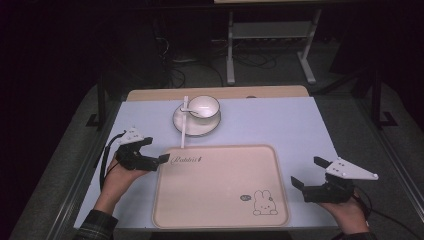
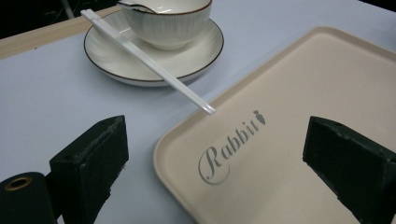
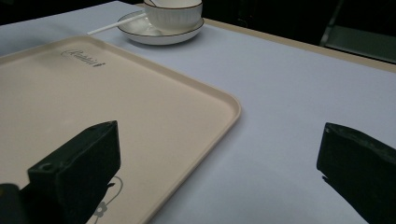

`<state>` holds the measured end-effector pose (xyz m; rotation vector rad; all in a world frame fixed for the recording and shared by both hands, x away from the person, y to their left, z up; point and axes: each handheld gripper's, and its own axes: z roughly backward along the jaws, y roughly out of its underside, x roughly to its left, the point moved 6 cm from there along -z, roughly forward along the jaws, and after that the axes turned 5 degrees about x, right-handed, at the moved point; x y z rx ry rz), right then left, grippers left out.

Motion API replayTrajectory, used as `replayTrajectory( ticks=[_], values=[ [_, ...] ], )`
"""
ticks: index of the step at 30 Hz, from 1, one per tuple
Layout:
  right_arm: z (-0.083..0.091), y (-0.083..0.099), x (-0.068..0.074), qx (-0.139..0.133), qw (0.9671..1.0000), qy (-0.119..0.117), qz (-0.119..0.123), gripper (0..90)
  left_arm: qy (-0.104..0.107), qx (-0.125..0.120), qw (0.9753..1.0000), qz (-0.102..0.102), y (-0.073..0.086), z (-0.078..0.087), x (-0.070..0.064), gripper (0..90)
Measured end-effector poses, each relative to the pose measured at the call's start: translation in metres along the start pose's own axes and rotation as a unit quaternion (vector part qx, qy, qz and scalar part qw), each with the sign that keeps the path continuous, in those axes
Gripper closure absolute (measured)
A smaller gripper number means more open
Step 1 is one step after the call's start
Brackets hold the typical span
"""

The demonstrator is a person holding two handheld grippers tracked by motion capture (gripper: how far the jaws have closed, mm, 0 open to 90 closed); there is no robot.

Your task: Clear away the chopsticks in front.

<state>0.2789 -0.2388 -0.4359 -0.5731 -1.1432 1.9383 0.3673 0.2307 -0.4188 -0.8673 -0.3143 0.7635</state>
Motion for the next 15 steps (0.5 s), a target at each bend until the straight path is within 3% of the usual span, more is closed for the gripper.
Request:
replayTrajectory(
  ticks=[15],
  values=[
    [0.002, 0.001, -0.002, 0.000, 1.0000, 0.004, -0.002, 0.0, -0.005, 0.026, 0.9996, -0.008, -0.033, -0.045, 0.014, 6.2]
  ],
)
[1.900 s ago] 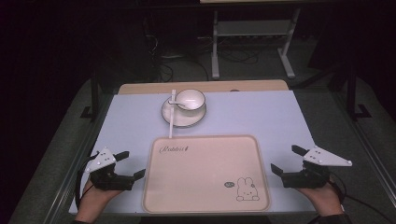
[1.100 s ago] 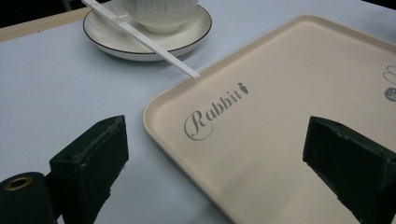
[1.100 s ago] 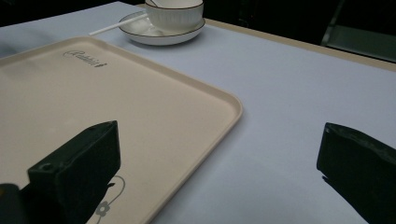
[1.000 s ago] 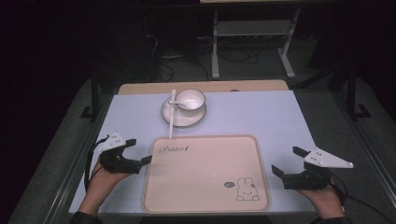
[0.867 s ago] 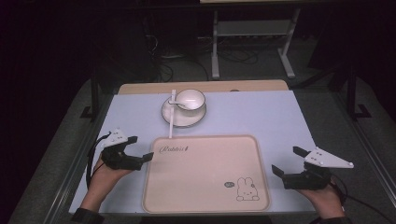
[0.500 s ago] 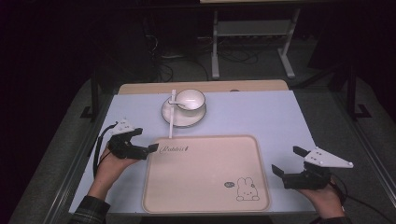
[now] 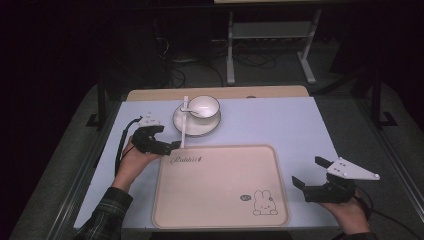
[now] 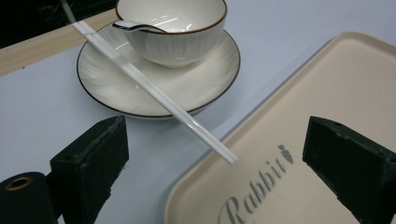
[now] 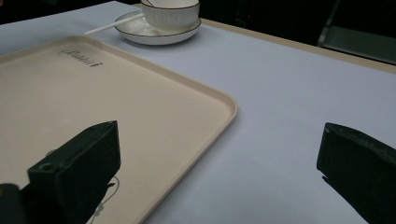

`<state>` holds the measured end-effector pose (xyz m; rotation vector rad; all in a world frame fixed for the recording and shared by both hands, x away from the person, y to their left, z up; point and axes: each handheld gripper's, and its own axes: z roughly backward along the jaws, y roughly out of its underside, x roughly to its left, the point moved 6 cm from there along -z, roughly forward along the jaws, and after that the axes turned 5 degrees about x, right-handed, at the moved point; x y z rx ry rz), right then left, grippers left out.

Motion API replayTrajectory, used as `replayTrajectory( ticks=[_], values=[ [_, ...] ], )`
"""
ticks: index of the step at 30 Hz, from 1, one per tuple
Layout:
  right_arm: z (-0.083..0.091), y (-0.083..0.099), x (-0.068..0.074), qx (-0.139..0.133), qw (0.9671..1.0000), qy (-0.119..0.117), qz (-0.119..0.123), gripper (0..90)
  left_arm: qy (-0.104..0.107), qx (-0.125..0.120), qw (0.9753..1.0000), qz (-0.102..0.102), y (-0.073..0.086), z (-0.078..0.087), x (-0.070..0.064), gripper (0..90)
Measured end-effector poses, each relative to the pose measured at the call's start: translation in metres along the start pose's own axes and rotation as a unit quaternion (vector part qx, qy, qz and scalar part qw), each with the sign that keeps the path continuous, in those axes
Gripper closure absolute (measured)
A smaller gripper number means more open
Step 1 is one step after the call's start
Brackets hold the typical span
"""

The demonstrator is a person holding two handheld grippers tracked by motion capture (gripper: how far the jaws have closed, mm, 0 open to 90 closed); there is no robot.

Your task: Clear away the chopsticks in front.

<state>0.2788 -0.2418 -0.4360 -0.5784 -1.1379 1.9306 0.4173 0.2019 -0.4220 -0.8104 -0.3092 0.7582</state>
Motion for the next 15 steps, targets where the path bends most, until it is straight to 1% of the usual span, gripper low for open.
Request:
replayTrajectory(
  ticks=[3, 4, 6, 11, 15],
  values=[
    [0.000, 0.001, 0.000, 0.001, 1.0000, 0.000, -0.001, 0.0, -0.002, 0.006, 1.0000, 0.001, -0.005, -0.010, 0.005, 6.5],
    [0.000, 0.001, -0.001, 0.001, 1.0000, 0.000, -0.001, 0.0, -0.001, 0.013, 0.9999, 0.001, -0.007, -0.013, 0.007, 7.1],
    [0.000, 0.001, -0.001, 0.001, 1.0000, 0.000, -0.001, 0.0, -0.003, 0.019, 0.9998, 0.002, -0.009, -0.018, 0.009, 10.1],
    [-0.001, 0.001, -0.002, 0.001, 1.0000, 0.002, -0.001, 0.0, -0.009, 0.033, 0.9994, 0.005, -0.019, -0.032, 0.018, 12.8],
    [0.000, 0.001, -0.002, 0.000, 1.0000, 0.002, -0.001, 0.0, -0.013, 0.043, 0.9989, 0.015, -0.024, -0.043, 0.026, 14.2]
  ],
)
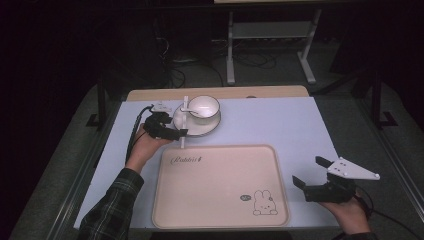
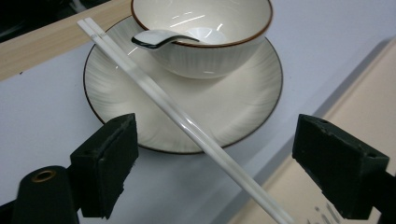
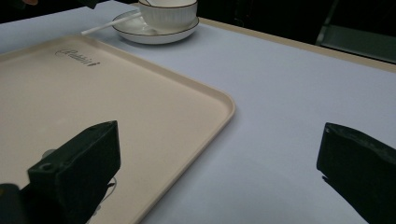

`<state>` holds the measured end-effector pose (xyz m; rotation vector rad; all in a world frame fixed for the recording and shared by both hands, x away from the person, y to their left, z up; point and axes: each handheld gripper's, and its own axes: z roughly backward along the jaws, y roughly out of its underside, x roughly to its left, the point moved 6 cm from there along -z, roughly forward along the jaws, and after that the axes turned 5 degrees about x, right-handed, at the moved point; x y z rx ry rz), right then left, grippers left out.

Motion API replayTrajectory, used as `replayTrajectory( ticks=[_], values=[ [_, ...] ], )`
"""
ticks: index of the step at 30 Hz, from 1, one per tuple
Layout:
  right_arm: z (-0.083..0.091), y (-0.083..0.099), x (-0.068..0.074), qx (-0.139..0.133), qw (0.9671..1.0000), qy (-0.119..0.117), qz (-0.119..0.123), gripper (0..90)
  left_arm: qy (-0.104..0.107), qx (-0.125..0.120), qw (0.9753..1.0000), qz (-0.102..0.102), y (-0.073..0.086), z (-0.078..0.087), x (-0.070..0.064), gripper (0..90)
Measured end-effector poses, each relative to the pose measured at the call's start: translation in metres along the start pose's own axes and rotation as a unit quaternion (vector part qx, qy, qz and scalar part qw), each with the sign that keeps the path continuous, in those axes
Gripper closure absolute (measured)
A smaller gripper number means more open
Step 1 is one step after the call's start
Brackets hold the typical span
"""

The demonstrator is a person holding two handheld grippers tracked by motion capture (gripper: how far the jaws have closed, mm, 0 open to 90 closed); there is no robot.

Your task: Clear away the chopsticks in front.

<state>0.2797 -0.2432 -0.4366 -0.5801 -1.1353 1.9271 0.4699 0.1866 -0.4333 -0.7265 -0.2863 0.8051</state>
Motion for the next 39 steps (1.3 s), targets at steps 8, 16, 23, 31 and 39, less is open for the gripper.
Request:
replayTrajectory(
  ticks=[8, 16, 23, 31, 39],
  values=[
    [0.001, 0.001, -0.002, -0.001, 1.0000, 0.000, -0.003, 0.0, -0.009, 0.026, 0.9996, 0.004, -0.012, -0.019, 0.010, 31.4],
    [0.001, 0.001, -0.002, -0.003, 1.0000, 0.000, -0.004, 0.0, -0.016, 0.074, 0.9970, 0.017, -0.013, -0.039, 0.017, 45.1],
    [0.001, 0.000, -0.002, -0.002, 1.0000, 0.000, -0.003, 0.0, -0.024, 0.094, 0.9951, 0.020, -0.010, -0.048, 0.018, 53.9],
    [0.001, 0.000, -0.001, -0.002, 1.0000, 0.000, -0.003, 0.0, -0.044, 0.104, 0.9933, 0.023, -0.010, -0.054, 0.023, 63.4],
    [0.002, 0.001, -0.002, -0.003, 1.0000, 0.000, -0.005, 0.0, -0.063, 0.100, 0.9925, 0.031, -0.012, -0.060, 0.031, 69.4]
  ],
)
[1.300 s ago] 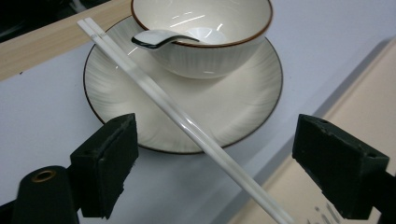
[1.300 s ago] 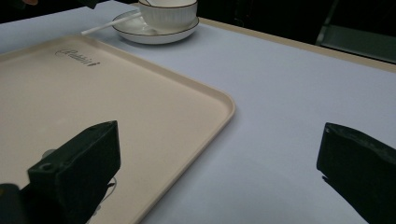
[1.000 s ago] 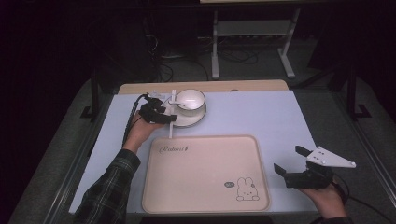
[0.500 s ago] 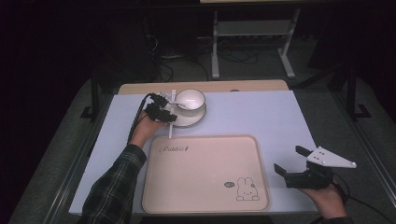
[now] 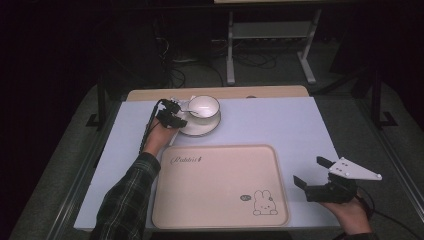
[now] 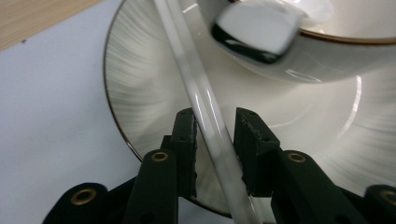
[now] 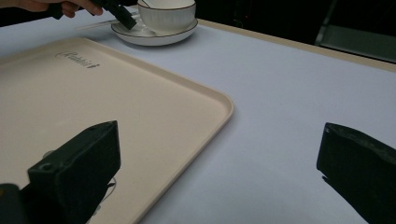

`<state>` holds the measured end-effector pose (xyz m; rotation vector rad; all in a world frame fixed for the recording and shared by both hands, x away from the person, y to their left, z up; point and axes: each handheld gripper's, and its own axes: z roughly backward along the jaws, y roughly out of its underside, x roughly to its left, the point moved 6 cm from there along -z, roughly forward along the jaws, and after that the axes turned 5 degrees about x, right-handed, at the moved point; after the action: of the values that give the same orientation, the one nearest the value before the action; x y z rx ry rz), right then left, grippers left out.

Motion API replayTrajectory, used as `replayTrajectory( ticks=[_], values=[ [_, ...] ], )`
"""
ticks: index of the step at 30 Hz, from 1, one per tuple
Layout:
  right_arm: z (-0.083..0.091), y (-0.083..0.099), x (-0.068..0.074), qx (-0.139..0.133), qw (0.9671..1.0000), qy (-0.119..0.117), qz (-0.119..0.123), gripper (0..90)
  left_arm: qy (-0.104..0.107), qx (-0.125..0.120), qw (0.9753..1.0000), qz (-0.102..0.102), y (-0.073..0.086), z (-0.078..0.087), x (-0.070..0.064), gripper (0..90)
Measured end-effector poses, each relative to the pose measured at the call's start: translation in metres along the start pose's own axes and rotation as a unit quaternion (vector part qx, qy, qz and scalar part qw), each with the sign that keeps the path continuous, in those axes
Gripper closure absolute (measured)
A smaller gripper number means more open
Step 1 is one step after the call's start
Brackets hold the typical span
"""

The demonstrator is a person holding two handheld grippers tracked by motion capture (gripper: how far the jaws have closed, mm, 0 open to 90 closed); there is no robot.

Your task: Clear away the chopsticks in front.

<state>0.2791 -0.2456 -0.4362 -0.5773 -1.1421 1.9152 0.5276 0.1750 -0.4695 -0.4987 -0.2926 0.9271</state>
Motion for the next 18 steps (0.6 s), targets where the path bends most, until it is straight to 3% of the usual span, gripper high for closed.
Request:
replayTrajectory(
  ticks=[10, 18],
  values=[
    [0.001, 0.001, -0.001, -0.002, 1.0000, 0.000, -0.004, 0.0, -0.013, -0.001, 0.9999, 0.007, -0.013, -0.006, 0.011, 77.7],
    [0.002, 0.001, -0.002, -0.002, 1.0000, 0.001, -0.004, 0.0, -0.009, -0.007, 0.9999, 0.012, -0.015, -0.005, 0.013, 75.7]
  ],
)
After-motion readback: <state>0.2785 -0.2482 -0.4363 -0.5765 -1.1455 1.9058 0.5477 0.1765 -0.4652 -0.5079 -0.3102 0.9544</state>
